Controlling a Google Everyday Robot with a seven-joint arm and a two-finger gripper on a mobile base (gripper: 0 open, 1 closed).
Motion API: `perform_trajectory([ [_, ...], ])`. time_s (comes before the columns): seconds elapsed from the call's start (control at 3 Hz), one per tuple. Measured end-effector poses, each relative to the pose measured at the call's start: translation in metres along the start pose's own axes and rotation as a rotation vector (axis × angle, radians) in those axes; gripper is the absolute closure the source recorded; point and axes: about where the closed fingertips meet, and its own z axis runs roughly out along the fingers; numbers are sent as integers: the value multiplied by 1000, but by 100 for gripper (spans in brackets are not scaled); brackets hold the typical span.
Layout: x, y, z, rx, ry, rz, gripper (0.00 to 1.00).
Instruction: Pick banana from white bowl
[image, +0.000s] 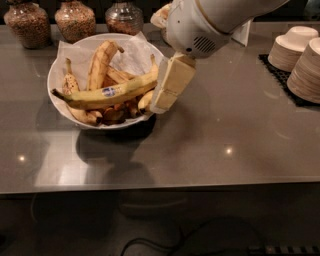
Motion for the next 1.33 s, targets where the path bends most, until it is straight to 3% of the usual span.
perform_trajectory([
  [0.67,-27,0,40,1,-32,-83,1],
  [1.33,-35,3,78,13,-39,-160,41],
])
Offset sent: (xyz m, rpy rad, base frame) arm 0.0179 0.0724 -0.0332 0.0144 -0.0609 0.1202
